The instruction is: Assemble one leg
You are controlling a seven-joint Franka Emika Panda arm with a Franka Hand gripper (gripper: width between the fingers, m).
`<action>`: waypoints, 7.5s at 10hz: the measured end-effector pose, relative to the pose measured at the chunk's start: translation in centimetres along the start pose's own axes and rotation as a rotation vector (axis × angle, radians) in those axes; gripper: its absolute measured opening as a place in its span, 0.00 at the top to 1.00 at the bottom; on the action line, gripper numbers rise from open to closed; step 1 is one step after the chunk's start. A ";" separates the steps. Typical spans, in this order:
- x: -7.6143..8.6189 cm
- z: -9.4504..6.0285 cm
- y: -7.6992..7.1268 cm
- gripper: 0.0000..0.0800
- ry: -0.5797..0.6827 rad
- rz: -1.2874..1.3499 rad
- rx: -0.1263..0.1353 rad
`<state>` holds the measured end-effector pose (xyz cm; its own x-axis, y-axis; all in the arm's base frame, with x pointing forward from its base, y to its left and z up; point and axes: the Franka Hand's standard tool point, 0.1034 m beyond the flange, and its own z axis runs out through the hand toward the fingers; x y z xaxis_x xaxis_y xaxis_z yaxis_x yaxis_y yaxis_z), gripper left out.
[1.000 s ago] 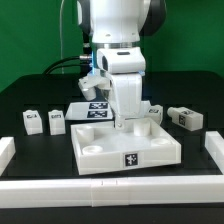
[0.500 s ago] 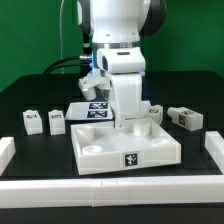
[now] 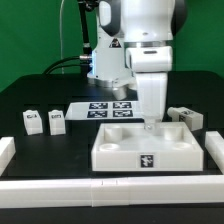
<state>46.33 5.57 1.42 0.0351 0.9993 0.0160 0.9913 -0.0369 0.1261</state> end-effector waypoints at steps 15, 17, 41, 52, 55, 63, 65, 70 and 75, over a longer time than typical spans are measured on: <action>1.8 0.3 2.5 0.66 0.003 -0.017 -0.017; 1.8 0.3 2.5 0.43 0.003 -0.016 -0.017; 6.2 -4.1 -1.3 0.19 0.089 1.103 -0.031; 7.8 -3.3 -4.6 0.19 -0.549 0.991 0.465; 7.3 -2.5 -6.0 0.19 -0.771 0.949 0.620; 8.1 -0.7 -6.4 0.44 -0.795 0.968 0.623; 7.9 -0.7 -6.4 0.64 -0.793 0.969 0.625; 7.9 -0.7 -6.4 0.64 -0.793 0.970 0.625; 7.7 -6.0 -5.6 0.64 -0.853 0.961 0.656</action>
Offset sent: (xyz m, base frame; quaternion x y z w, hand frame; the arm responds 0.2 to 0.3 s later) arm 0.0000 0.0000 0.0000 0.0000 0.0000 0.0000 1.0000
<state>40.32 13.36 6.81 0.5410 0.3022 -0.7848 0.4110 -0.9092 -0.0668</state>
